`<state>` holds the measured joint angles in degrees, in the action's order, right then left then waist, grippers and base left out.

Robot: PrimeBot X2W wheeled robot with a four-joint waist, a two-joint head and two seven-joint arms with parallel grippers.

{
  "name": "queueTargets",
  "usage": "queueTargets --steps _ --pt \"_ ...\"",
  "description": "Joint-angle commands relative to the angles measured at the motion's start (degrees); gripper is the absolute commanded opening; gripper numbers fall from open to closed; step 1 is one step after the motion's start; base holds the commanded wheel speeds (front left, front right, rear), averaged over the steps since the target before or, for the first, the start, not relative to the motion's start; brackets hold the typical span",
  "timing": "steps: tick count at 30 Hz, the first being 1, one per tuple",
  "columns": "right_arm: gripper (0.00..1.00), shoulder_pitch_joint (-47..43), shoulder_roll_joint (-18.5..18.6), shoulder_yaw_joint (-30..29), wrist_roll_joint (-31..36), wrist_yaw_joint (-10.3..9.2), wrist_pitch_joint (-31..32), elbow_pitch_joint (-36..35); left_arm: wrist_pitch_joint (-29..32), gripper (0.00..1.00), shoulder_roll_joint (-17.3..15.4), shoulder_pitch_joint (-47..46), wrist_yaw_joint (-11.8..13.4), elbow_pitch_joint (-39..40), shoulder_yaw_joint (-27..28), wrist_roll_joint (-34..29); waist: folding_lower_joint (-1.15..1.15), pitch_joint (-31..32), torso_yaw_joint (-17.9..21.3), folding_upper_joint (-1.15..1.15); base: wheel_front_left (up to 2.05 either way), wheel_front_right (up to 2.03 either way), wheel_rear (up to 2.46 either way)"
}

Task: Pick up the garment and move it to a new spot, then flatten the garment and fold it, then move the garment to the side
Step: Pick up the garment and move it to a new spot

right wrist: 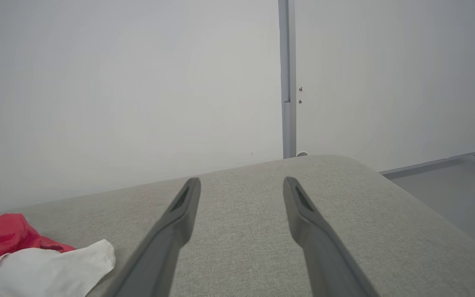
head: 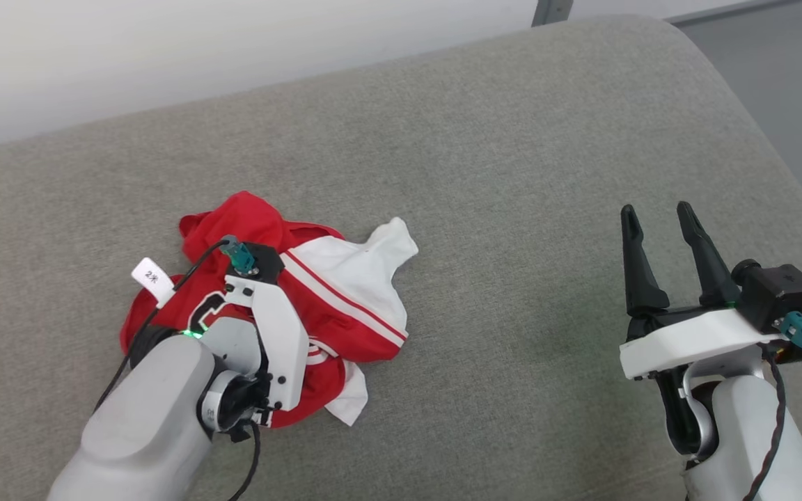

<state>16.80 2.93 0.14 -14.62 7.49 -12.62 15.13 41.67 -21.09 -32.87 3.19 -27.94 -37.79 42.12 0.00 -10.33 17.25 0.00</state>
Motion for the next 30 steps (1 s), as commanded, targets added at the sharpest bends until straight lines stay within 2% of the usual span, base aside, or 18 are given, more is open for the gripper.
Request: queueTargets --steps 1,2,3,4,5,15,20,21,25,26,30 --pt "1.00 0.03 0.01 0.25 0.22 0.00 -0.05 0.02 0.22 0.00 0.40 1.84 -0.55 -2.32 -1.02 0.43 0.00 0.53 -0.56 0.00 0.00 0.00 0.00" --pt "1.00 -0.09 -0.01 0.32 0.30 0.00 0.05 0.04 -0.56 0.00 0.82 1.33 -1.16 -2.76 -0.61 0.89 0.00 0.83 -0.91 0.00 0.00 0.00 0.00" --pt "1.00 -0.26 0.01 0.25 0.45 0.00 0.17 0.00 -1.55 0.30 1.17 0.63 -1.61 -3.06 0.01 1.34 0.00 1.12 -1.36 0.00 0.00 0.00 0.00" --pt "1.00 -0.40 0.01 0.34 0.58 0.00 0.37 -0.14 -2.53 0.48 1.31 -0.09 -2.00 -3.24 0.65 1.66 0.00 1.40 -1.81 0.00 0.00 0.00 0.00" --pt "1.00 -0.56 0.02 0.43 0.70 0.00 0.40 -0.31 -3.62 0.99 1.22 -0.77 -2.38 -3.22 1.41 2.08 0.00 1.69 -2.27 0.00 0.00 0.00 0.00" --pt "1.00 -2.55 1.30 -1.30 1.54 0.00 1.64 -1.89 -12.87 1.00 -2.60 -0.82 -4.19 2.96 6.69 3.10 0.00 5.81 -8.37 0.00 0.00 0.00 0.00" --pt "1.00 -3.65 1.83 -1.37 1.82 0.00 2.33 -2.68 -20.66 1.00 -5.41 2.66 -4.02 8.76 9.30 1.83 0.00 7.90 -11.47 0.00 0.00 0.00 0.00" --pt "1.00 -3.65 1.83 -1.37 1.82 0.00 2.33 -2.68 -20.66 1.00 -5.41 2.66 -4.02 8.76 9.30 1.83 0.00 7.90 -11.47 0.00 0.00 0.00 0.00" --pt "1.00 -4.99 2.33 -1.81 2.38 0.00 2.56 -3.11 -29.66 1.00 -7.32 8.09 -2.30 13.25 12.47 1.13 0.00 9.98 -14.05 0.00 0.00 0.00 0.00" --pt "1.00 -4.99 2.33 -1.81 2.38 0.00 2.56 -3.11 -29.66 1.00 -7.32 8.09 -2.30 13.25 12.47 1.13 0.00 9.98 -14.05 0.00 0.00 0.00 0.00" --pt "1.00 -5.88 2.67 -2.12 3.01 0.00 2.93 -3.35 -37.50 1.00 -9.20 12.89 -1.82 16.53 14.14 -1.24 0.00 10.85 -15.35 0.00 0.00 0.00 0.00"
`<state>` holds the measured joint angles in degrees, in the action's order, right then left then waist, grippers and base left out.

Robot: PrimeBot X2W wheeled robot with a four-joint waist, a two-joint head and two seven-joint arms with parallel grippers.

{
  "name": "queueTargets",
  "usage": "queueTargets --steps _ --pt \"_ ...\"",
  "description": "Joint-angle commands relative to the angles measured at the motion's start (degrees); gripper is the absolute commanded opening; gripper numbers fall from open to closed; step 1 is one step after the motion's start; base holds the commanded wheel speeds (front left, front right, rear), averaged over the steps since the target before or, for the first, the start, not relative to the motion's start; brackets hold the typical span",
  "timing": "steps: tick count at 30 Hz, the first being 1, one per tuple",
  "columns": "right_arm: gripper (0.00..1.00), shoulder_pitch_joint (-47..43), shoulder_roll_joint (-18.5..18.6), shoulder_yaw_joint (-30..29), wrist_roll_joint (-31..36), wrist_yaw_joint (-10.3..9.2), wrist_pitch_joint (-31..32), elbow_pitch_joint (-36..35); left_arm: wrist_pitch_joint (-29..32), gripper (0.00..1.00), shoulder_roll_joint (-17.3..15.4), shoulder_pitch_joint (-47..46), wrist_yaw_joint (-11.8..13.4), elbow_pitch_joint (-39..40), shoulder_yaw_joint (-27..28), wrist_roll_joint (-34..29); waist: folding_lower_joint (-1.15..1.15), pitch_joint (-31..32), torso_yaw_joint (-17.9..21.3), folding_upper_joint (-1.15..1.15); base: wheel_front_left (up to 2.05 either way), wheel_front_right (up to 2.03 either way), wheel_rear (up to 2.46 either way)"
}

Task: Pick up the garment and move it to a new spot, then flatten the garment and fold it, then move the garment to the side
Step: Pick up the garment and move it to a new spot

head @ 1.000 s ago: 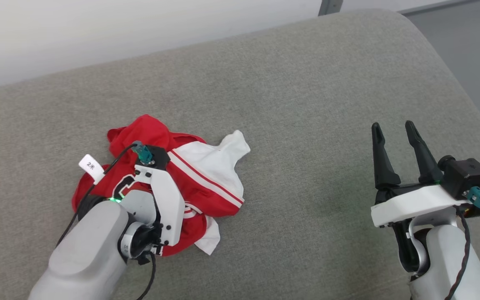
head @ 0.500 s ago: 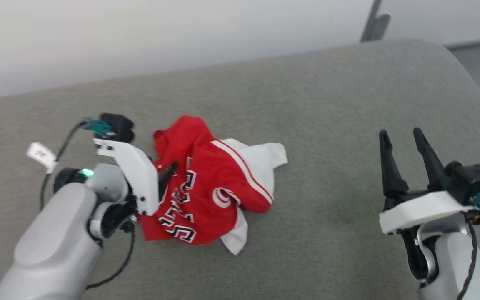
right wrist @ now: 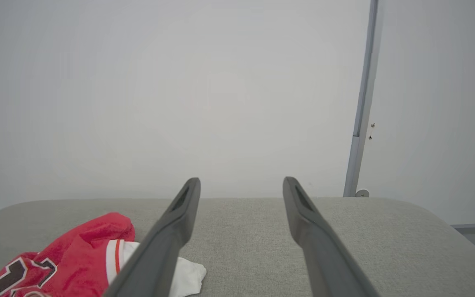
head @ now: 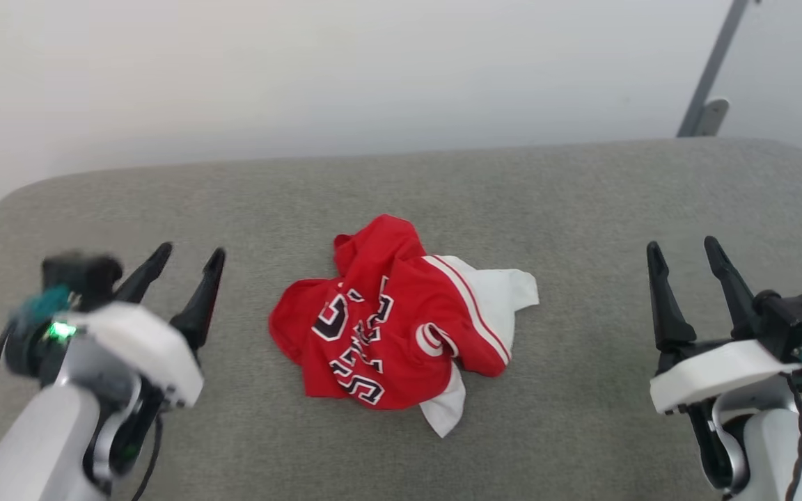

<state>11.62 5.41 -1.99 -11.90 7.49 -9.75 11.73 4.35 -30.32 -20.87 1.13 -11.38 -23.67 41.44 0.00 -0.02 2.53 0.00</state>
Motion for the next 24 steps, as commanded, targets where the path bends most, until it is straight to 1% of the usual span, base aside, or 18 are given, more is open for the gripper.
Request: queueTargets --steps 1,2,5,10,13,18,24 --pt "1.00 -0.79 0.59 0.04 0.72 0.00 0.11 0.18 -2.11 1.00 -0.53 2.04 0.27 0.80 0.36 -1.33 0.00 0.68 -0.89 0.00 0.00 0.00 0.00" --pt "1.00 -0.84 0.66 -0.02 1.05 0.00 0.03 0.30 -3.79 1.00 -0.99 3.15 0.27 1.54 0.64 -1.75 0.00 0.78 -1.14 0.00 0.00 0.00 0.00" --pt "1.00 -1.40 0.49 -0.24 1.29 0.00 -0.23 0.67 -8.28 1.00 -1.93 6.86 1.29 3.08 2.41 -1.77 0.00 1.06 -1.80 0.00 0.00 0.00 0.00" --pt "1.00 -1.79 0.57 -0.38 1.34 0.00 -0.53 0.94 -14.79 1.00 -1.90 13.56 2.89 5.45 5.70 -0.22 0.00 1.40 -2.59 0.00 0.00 0.00 0.00" --pt "1.00 -2.00 0.64 -0.49 1.36 0.00 -0.62 1.04 -16.77 1.00 -2.14 17.17 3.46 6.30 6.92 -0.40 0.00 1.44 -2.97 0.00 0.00 0.00 0.00" --pt "1.00 -2.76 0.76 -0.81 1.41 0.00 -1.08 1.14 -18.71 1.00 -1.31 22.11 4.27 7.75 8.93 -0.50 0.00 1.58 -3.73 0.00 0.00 0.00 0.00" --pt "1.00 -3.48 0.73 -1.20 1.43 0.00 -1.72 1.53 -19.53 1.00 -0.14 26.06 3.80 9.05 11.95 -1.43 0.00 1.83 -4.38 0.00 0.00 0.00 0.00"
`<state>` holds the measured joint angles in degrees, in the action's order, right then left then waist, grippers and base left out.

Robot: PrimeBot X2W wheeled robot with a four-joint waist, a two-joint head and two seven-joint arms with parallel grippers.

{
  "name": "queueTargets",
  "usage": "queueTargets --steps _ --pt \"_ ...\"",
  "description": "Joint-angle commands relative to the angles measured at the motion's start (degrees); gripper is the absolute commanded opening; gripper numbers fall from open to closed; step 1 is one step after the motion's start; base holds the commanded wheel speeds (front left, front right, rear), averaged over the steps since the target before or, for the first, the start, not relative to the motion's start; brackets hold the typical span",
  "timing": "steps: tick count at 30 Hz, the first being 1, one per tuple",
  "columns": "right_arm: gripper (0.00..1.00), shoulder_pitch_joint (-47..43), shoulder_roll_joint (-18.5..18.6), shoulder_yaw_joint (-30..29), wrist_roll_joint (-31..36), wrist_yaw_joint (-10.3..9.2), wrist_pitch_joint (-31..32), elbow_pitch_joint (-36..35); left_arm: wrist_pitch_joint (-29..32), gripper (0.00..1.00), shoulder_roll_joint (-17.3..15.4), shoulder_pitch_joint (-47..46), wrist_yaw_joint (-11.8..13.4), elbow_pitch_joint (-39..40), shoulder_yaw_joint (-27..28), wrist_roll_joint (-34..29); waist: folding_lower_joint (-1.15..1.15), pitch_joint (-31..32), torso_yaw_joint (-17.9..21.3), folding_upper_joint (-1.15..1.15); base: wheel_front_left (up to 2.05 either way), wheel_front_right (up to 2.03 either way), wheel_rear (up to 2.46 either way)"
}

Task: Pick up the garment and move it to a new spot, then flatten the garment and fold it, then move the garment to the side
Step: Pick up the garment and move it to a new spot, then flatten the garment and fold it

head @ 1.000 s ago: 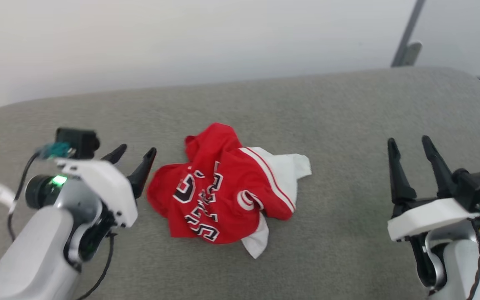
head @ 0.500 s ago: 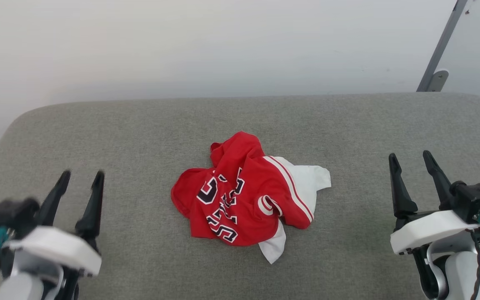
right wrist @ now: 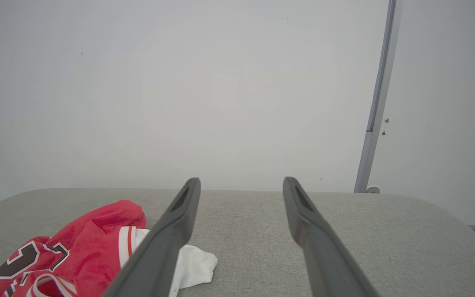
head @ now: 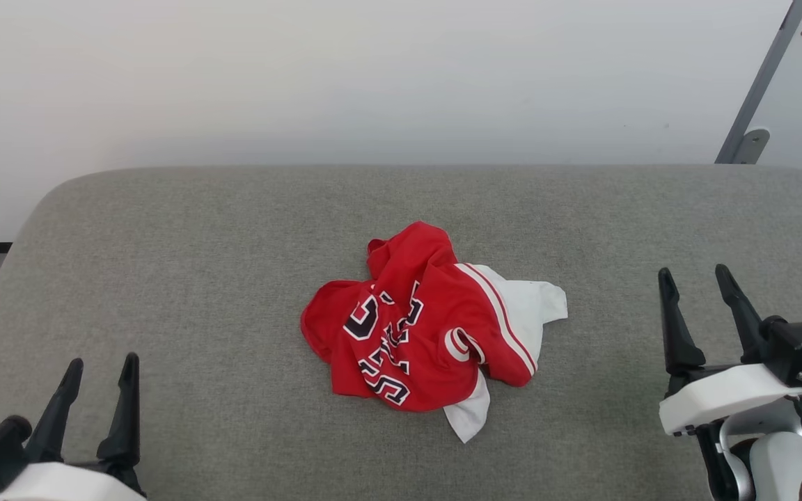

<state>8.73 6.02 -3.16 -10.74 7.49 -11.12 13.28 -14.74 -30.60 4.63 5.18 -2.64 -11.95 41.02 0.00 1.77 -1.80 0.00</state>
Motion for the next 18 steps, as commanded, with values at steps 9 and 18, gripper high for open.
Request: queueTargets --steps 9,18 --pt "1.00 -1.60 -0.58 -0.53 0.67 0.00 -1.11 1.03 -0.55 1.00 2.44 3.05 -2.68 1.24 3.96 -3.75 0.00 0.30 -0.17 0.00 0.00 0.00 0.00" --pt "1.00 -1.77 -1.44 -0.42 -0.38 0.00 1.17 2.14 -0.57 1.00 3.75 2.54 -4.13 1.30 5.33 -5.02 0.00 0.22 -0.18 0.00 0.00 0.00 0.00"
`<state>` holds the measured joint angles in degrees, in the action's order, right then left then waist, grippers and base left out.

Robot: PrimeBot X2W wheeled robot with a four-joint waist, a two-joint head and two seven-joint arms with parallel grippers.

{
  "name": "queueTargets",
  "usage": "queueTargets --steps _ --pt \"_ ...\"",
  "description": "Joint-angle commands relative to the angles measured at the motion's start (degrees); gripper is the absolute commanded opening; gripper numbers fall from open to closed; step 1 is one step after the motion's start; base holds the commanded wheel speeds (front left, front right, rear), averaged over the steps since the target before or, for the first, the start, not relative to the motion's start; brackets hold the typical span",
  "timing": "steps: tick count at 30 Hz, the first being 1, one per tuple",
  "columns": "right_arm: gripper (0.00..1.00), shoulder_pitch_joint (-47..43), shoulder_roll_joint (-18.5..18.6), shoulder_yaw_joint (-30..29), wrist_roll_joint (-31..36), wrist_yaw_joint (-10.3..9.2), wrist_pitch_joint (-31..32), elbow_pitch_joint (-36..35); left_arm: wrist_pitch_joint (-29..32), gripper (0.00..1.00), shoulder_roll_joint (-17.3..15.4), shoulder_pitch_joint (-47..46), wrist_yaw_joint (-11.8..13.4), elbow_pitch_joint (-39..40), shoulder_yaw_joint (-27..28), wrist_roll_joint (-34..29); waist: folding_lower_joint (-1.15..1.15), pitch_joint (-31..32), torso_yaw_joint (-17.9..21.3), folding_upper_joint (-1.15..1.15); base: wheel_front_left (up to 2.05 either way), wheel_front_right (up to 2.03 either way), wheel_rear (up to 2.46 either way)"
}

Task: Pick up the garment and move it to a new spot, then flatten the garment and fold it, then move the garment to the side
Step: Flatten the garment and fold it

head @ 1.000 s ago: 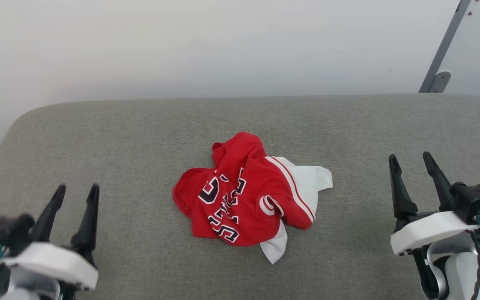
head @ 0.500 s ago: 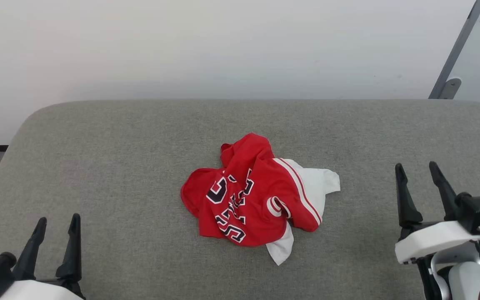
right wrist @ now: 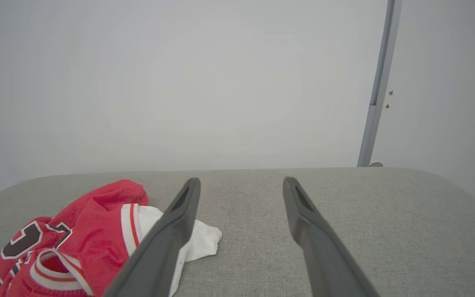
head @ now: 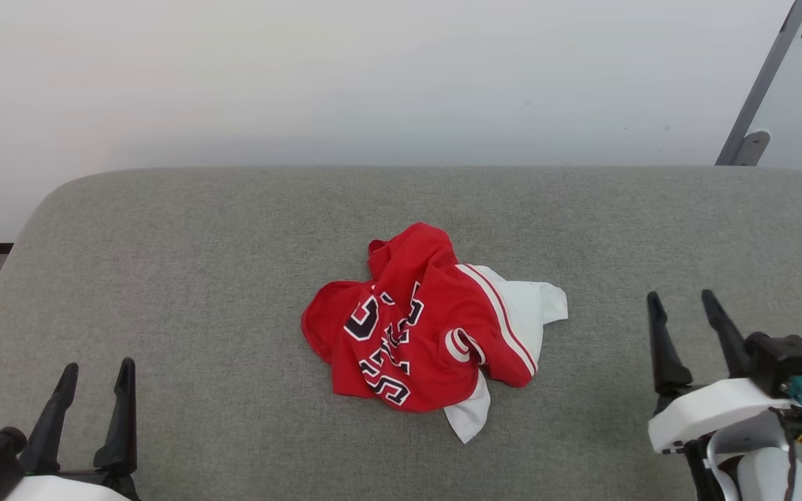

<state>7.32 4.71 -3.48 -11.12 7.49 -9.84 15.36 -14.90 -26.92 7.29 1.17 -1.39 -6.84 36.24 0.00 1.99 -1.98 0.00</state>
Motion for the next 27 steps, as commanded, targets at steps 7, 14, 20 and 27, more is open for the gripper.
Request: queueTargets --steps 7,14,20,27 --pt "1.00 2.23 2.64 4.55 -0.64 0.00 4.57 1.14 -0.41 1.00 0.89 -0.23 -0.23 0.22 -0.39 -0.15 0.00 -0.96 -1.12 0.00 0.00 0.00 0.00" --pt "1.00 7.48 7.04 10.19 -2.81 0.00 9.99 4.81 -0.41 1.00 1.94 -1.45 -0.41 -0.11 -1.00 0.05 0.00 -3.40 -3.63 0.00 0.00 0.00 0.00" --pt "1.00 12.80 11.24 15.88 -5.45 0.00 15.05 9.76 -0.40 1.00 3.01 -3.50 -1.21 -1.17 -2.23 -0.39 0.00 -6.00 -6.80 0.00 0.00 0.00 0.00" --pt "1.00 18.40 15.16 22.06 -9.78 0.00 21.05 16.47 -0.40 1.00 4.17 -6.07 -2.33 -2.96 -3.94 -0.89 0.00 -8.65 -10.75 0.00 0.00 0.00 0.00"
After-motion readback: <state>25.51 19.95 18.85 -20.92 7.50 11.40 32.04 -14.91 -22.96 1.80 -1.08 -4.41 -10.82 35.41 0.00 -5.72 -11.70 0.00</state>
